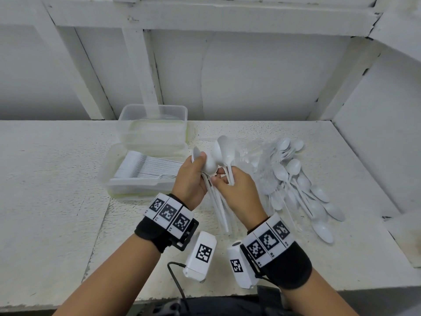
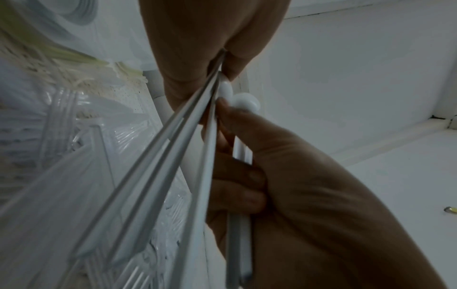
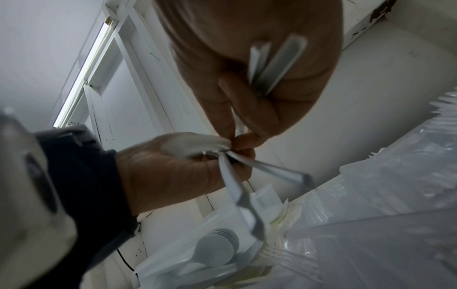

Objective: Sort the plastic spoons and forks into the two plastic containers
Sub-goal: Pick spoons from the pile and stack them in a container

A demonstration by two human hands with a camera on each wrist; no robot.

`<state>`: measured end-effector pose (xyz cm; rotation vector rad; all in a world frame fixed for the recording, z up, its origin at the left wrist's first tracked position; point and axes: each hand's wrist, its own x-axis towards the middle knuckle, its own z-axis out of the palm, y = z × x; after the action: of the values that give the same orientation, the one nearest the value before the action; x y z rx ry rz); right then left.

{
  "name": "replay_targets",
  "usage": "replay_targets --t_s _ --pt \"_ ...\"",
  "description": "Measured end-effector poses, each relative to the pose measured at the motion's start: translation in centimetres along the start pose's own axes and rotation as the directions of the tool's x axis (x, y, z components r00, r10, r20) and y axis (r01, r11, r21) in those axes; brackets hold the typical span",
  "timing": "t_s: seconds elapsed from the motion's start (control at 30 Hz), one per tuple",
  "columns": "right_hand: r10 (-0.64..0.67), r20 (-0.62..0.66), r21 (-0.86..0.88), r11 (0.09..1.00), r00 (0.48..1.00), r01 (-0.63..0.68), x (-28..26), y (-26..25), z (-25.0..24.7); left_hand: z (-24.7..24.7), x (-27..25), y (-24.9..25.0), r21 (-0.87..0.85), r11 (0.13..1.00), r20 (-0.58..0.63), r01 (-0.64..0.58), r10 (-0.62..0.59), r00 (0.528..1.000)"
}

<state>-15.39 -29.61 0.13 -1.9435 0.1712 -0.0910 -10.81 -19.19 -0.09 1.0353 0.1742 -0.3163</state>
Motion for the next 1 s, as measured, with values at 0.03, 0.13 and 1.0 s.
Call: replay_targets --t_s 0.03,0.13,1.0 --pt "0.007 0.0 -0.009 1.0 1.0 -0.007 0.1 0.0 0.0 0.1 0.0 -0.1 0.011 1.0 -0.003 0.003 -0.003 1.0" --pt "0.022 0.016 0.006 1.0 1.0 -0.022 0.0 0.1 -0.1 0.1 0.1 -0.2 -0.001 1.0 -0.007 0.004 -0.004 1.0" --pt "-0.264 0.13 -0.356 0.887 0.956 0.293 1.0 -0.5 -0.4 -0.9 1.1 0.3 -0.085 0.989 0.038 0.118 -0.115 0.993"
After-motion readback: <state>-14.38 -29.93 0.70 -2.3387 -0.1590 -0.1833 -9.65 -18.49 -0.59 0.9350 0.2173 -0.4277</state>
